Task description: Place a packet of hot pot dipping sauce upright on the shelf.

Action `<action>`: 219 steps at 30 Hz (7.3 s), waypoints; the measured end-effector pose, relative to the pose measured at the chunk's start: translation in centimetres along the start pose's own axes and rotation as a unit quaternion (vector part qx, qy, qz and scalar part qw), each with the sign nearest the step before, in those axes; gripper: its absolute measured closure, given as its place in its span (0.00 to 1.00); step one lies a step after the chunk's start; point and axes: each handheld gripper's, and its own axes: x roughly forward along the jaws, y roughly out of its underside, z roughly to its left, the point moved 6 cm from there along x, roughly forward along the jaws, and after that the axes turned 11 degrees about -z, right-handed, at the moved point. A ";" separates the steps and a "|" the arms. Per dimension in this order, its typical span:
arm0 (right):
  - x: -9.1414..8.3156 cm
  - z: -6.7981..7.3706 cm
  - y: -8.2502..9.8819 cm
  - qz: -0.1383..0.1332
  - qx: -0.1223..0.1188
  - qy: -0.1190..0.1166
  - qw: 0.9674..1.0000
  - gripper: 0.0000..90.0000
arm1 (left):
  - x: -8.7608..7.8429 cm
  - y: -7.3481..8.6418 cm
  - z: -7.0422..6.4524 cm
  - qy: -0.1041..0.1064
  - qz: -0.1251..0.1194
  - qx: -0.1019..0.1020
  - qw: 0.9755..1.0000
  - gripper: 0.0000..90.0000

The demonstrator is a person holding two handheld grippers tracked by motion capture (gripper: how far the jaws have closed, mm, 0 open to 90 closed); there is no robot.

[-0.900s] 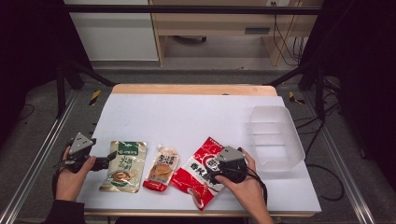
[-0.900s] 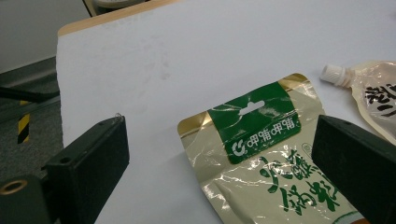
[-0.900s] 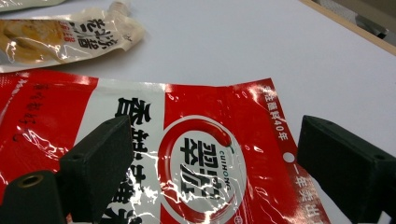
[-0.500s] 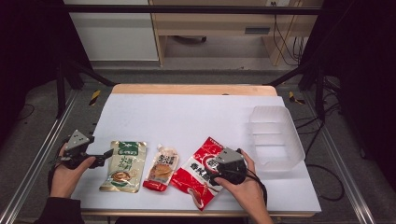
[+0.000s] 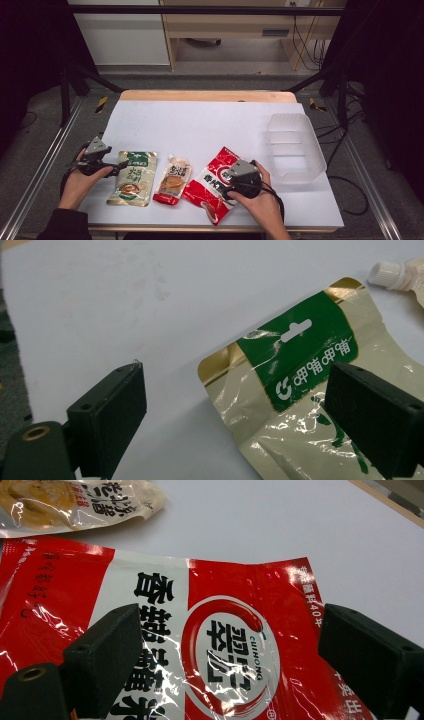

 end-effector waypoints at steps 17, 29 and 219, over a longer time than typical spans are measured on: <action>0.3 0.4 0.2 0.006 -0.001 -0.008 1.000 0.13 | 1.7 0.5 -0.8 0.047 0.026 0.000 0.999 0.19; 0.2 0.3 0.1 0.004 -0.002 -0.009 1.000 0.13 | -0.1 0.1 -1.4 0.076 0.009 -0.003 0.997 0.31; -8.1 -12.4 -16.7 0.067 -0.172 -0.053 0.981 1.00 | -1.0 -4.2 -11.7 0.018 -0.068 0.046 0.997 0.07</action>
